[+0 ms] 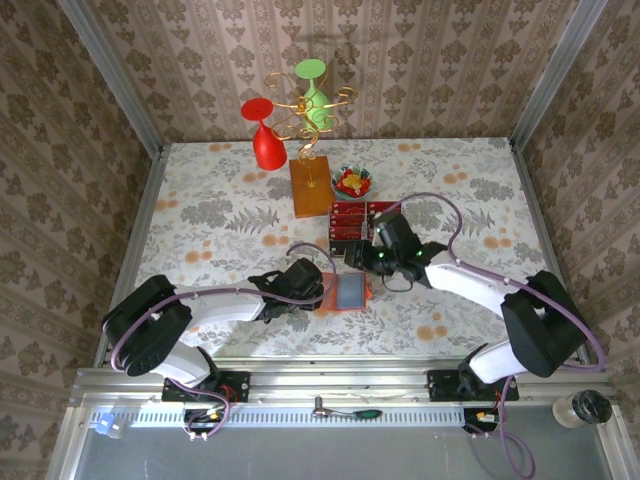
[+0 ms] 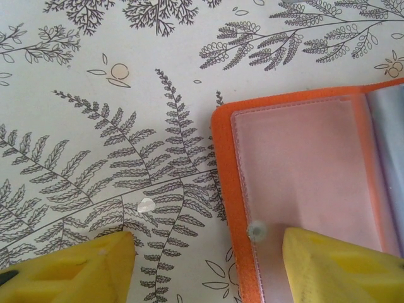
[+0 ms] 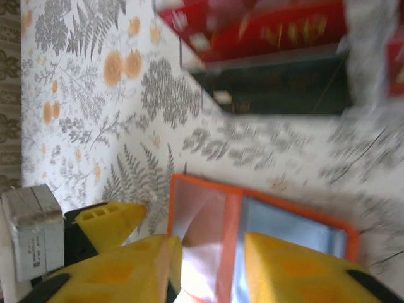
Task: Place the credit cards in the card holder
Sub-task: Pick up the credit card from the storage box.
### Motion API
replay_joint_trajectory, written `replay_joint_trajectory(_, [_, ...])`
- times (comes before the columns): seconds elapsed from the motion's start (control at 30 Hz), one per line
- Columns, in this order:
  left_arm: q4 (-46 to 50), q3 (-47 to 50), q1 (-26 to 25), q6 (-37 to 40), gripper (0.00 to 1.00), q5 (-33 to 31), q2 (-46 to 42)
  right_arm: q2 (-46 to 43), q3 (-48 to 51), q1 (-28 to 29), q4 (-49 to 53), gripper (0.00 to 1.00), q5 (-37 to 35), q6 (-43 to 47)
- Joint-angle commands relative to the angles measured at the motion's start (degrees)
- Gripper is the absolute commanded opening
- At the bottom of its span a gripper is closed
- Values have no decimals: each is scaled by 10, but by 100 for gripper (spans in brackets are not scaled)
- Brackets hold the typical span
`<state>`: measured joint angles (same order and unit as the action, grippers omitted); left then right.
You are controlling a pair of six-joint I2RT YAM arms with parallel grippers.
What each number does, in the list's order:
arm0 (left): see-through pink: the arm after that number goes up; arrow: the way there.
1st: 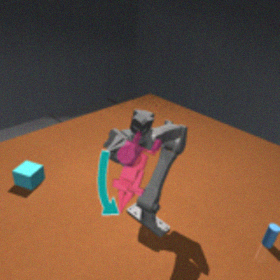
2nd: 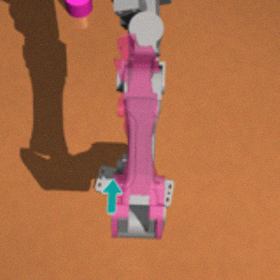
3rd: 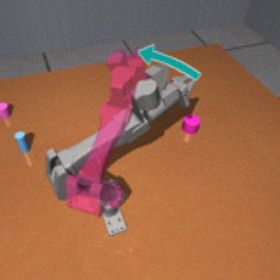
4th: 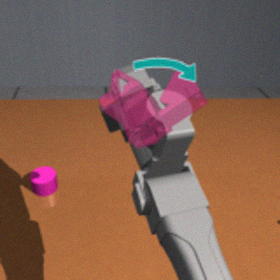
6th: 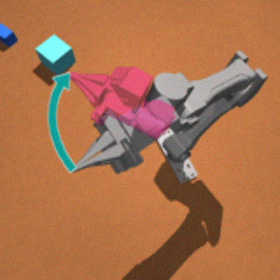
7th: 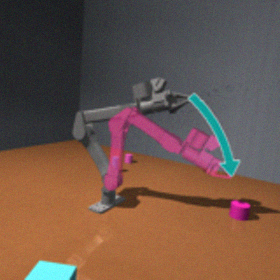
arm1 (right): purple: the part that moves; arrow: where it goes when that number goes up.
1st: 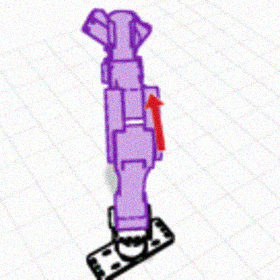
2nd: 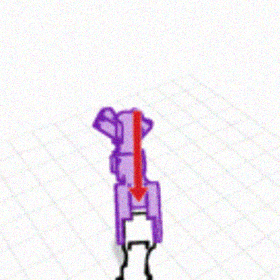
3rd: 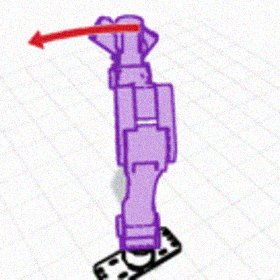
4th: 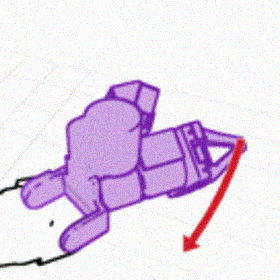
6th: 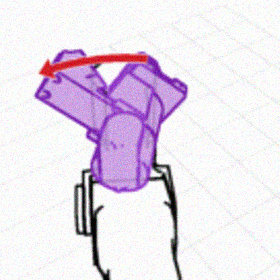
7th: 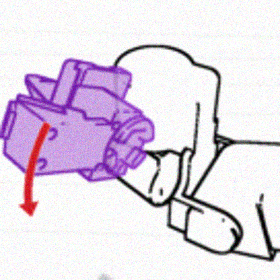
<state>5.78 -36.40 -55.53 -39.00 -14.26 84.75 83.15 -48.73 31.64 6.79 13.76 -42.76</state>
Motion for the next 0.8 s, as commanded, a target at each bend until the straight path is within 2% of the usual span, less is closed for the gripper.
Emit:
replay_joint_trajectory(0.0, [1,3,-3,-5,64,-13,-3,-5,-62,-15,130,47,-55,149])
replay_joint_trajectory(0.1, [2,-1,-3,-3,64,-12,0,19,-117,-17,186,52,-89,251])
replay_joint_trajectory(0.23, [5,-8,-3,0,64,-11,7,58,-170,-16,223,53,-87,340])
replay_joint_trajectory(0.5, [12,-19,-3,3,64,-9,17,137,-250,-2,262,53,-82,393])
replay_joint_trajectory(0.77, [13,-20,-3,2,64,-8,18,221,-325,34,296,53,-146,441])
